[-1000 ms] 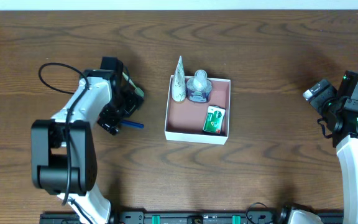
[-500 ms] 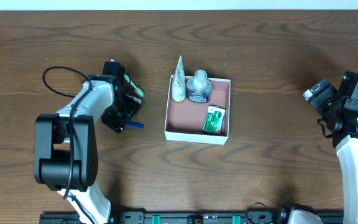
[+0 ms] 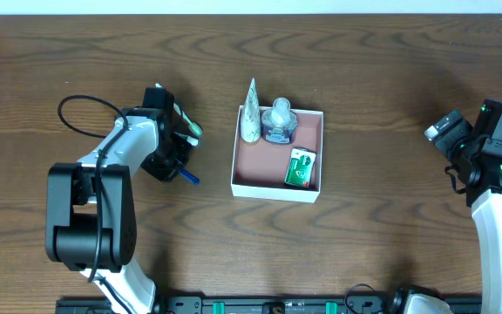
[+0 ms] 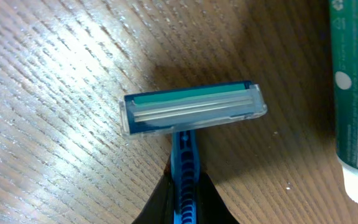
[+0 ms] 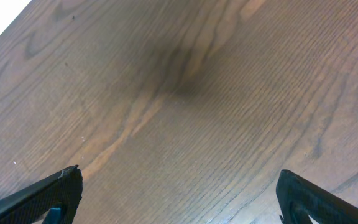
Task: Pack container
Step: 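Close the left gripper on the blue razor handle, then carry the razor over the box and release it inside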
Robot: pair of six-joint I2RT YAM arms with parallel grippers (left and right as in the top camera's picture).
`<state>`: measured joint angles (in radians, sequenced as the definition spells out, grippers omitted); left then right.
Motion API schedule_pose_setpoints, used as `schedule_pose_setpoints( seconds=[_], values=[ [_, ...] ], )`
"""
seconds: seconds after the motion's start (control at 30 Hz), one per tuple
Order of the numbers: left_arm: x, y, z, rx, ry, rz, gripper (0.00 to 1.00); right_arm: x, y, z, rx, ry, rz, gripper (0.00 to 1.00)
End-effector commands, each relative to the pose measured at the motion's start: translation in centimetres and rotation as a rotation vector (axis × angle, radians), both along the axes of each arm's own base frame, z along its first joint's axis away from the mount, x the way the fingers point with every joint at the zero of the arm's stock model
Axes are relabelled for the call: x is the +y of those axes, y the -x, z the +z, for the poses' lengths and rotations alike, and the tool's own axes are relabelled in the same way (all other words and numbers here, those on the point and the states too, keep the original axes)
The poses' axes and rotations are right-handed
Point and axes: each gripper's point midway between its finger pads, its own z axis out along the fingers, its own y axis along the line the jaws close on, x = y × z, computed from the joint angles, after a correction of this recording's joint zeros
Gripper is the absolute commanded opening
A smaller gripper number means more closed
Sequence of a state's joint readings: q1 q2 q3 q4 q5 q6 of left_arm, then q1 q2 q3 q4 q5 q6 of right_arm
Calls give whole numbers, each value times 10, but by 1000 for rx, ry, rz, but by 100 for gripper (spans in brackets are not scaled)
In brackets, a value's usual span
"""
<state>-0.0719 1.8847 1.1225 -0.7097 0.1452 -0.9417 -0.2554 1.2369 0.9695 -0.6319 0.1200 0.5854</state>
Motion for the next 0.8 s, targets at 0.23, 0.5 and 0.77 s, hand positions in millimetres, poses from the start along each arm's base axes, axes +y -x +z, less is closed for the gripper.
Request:
schedule_pose_setpoints(
  seconds=[0.23, 0.5, 0.77],
  values=[
    [-9, 22, -15, 68, 64, -160, 6, -2, -1, 5, -14, -4, -16, 99],
    [-13, 3, 54, -139, 66, -370, 6, -2, -1, 5, -14, -4, -16, 99],
    [-24, 5, 155, -476, -2, -600, 6, -2, -1, 5, -14, -4, -16, 99]
  ],
)
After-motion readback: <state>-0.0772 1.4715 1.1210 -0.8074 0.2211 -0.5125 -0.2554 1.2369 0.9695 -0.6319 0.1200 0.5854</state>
